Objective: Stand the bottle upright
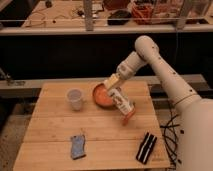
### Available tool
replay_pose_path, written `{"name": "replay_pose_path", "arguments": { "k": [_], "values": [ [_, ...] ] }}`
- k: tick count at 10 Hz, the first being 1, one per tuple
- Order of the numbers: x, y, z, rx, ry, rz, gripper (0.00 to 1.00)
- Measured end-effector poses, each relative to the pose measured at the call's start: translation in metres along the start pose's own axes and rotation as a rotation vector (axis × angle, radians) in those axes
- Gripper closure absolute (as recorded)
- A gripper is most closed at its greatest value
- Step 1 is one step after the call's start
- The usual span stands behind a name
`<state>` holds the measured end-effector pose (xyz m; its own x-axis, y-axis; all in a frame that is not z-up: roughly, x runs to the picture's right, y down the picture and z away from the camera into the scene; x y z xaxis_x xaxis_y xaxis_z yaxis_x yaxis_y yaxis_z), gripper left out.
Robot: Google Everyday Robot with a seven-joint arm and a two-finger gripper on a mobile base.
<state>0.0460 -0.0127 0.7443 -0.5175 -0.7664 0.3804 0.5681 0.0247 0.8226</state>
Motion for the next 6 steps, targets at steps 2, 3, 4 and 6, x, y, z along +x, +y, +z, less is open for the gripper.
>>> {"name": "replay_pose_path", "arguments": {
  "k": [2,3,4,6],
  "values": [
    [-0.001,0.0,0.001,-0.009,-0.004,-0.007,0.9],
    [-0.003,-0.007,0.002,-0.055,0.012,-0.052,0.93],
    [-0.008,-0.012,0.003,-0.089,0.029,-0.123,0.98],
    [-0.021,-0.023,0.009,-0.153,0.059,-0.306,1.0]
  ]
}}
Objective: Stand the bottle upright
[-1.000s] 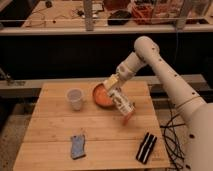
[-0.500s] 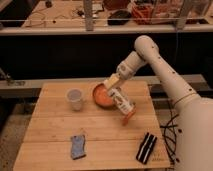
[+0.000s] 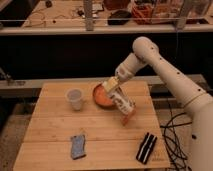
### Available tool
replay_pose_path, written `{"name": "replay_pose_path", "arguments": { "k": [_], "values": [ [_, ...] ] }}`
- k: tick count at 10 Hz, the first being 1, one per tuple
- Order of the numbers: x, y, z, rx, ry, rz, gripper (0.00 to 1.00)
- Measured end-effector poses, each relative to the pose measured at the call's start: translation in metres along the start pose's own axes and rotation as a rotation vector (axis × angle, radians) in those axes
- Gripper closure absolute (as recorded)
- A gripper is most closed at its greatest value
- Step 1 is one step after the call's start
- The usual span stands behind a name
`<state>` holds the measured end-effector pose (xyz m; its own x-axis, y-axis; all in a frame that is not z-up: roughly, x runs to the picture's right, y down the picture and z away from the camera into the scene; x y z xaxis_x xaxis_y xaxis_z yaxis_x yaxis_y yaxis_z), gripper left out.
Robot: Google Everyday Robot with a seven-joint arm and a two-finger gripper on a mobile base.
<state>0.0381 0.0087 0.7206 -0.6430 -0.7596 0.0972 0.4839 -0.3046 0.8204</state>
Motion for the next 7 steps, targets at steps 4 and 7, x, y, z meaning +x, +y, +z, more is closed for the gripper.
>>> {"name": "replay_pose_path", "arguments": {
  "k": [4,7],
  "values": [
    [-0.032,0.019,0.022,0.042,0.081,-0.182,1.0],
    [-0.063,0.058,0.062,0.149,0.17,-0.283,1.0]
  ]
}}
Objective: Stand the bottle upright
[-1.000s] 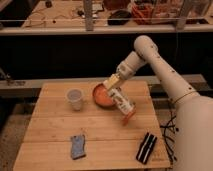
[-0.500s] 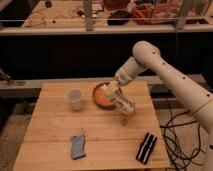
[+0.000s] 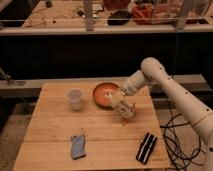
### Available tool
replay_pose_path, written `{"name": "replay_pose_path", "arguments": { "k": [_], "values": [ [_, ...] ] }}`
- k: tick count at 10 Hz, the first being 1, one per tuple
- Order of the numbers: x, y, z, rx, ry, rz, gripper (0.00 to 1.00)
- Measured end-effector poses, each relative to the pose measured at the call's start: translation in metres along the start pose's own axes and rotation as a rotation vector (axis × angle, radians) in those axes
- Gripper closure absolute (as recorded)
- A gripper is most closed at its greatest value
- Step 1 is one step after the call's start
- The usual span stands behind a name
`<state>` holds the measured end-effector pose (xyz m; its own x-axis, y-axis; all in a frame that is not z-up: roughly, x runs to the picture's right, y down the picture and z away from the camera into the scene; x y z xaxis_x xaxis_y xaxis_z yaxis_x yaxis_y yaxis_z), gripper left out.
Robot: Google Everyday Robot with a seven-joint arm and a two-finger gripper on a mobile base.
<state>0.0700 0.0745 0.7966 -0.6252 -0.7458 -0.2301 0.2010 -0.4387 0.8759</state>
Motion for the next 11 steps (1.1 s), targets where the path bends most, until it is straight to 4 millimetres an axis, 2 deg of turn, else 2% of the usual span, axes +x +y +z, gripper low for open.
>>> {"name": "replay_pose_path", "arguments": {
  "k": [2,4,9,11],
  "values": [
    [-0.016,0.005,0.008,0.082,0.069,-0.082,1.0],
    [-0.012,-0.001,0.009,0.112,0.078,-0.14,1.0],
    [0.069,-0.047,0.0,0.169,0.049,-0.298,1.0],
    [0.073,-0.047,-0.003,0.225,0.152,-0.299,1.0]
  ]
}}
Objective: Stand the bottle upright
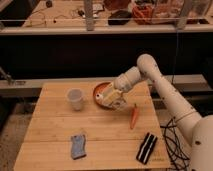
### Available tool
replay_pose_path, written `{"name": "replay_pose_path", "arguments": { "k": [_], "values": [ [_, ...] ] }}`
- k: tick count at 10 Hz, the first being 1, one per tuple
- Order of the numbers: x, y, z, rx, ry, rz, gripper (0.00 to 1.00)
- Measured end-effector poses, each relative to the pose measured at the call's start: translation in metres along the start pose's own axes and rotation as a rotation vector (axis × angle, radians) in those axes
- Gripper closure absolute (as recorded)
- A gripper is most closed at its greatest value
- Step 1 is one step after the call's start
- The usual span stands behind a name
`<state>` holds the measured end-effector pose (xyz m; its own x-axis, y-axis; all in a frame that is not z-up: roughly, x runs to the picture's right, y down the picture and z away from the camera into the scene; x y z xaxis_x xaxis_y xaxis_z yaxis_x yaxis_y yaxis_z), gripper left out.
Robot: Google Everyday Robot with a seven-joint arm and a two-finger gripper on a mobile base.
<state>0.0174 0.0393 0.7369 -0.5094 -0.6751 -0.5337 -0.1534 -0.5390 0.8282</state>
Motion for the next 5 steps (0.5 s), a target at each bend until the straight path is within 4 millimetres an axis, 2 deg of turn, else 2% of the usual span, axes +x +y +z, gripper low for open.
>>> {"name": "replay_pose_path", "arguments": {
  "k": [2,5],
  "values": [
    [-0.002,-0.003,-0.004,0.07,0.158,-0.005,1.0],
    [0.005,-0.012,-0.01,0.131,0.261,-0.033,1.0]
  ]
}}
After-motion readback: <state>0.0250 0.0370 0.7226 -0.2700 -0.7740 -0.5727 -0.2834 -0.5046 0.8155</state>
